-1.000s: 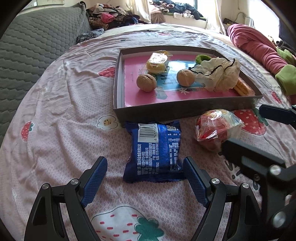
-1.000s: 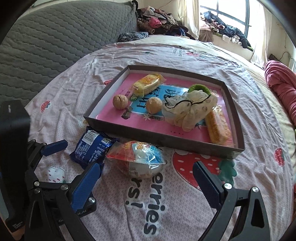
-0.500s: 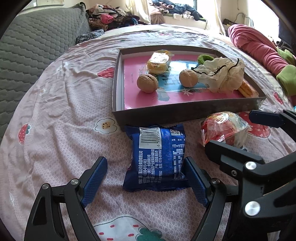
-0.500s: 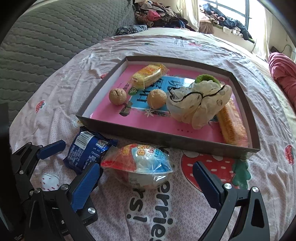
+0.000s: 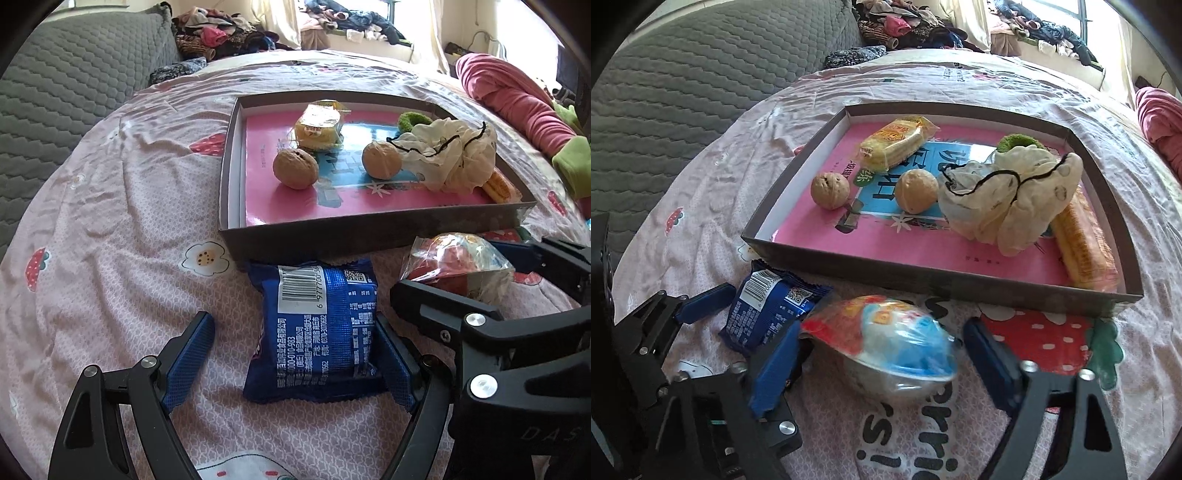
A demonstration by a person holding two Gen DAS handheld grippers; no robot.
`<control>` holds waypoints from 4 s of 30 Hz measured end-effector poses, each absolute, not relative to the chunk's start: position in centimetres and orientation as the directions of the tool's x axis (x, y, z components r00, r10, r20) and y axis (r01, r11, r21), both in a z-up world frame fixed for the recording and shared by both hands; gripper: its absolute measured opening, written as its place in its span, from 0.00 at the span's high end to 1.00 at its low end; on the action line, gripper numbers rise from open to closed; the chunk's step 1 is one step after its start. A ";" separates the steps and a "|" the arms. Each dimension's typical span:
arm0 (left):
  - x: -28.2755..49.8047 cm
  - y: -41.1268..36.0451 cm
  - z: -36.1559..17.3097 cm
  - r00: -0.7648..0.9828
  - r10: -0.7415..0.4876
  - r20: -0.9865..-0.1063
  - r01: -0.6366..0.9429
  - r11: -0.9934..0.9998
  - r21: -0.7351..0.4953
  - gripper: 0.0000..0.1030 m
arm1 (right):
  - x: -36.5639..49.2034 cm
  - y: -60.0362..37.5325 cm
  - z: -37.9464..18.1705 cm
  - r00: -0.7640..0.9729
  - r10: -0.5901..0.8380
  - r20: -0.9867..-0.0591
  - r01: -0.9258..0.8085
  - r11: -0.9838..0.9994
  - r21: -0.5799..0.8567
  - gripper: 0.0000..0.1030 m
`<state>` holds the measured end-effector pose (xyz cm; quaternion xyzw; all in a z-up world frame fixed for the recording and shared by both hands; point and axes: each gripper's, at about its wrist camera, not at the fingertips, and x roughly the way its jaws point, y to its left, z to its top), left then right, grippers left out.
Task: Organize objects
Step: 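Lower both tools onto the blue snack packet and the wrapped egg candy, then grasp the blue packet with the left gripper while the right grasps the egg candy, then lift the blue packet and egg candy and carry them over the tray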
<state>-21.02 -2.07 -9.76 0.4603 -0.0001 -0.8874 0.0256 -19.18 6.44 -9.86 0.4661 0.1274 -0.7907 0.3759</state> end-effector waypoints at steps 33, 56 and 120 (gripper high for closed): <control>-20.8 -2.2 -9.5 -0.590 -0.014 -0.807 0.033 -0.999 -0.007 0.46 | -18.9 7.5 -8.9 -0.290 -0.532 -0.796 0.723 -0.666 0.182 0.27; -17.6 0.1 -7.2 -0.582 -0.016 -0.813 0.024 -1.000 0.003 0.47 | -16.7 13.0 -6.6 -0.326 -0.502 -0.801 0.692 -0.704 0.159 0.27; -29.5 0.6 -4.4 -0.686 -0.025 -0.727 0.039 -0.999 -0.002 0.47 | -25.7 10.0 -3.4 -0.469 -0.540 -0.698 0.715 -0.697 0.059 0.27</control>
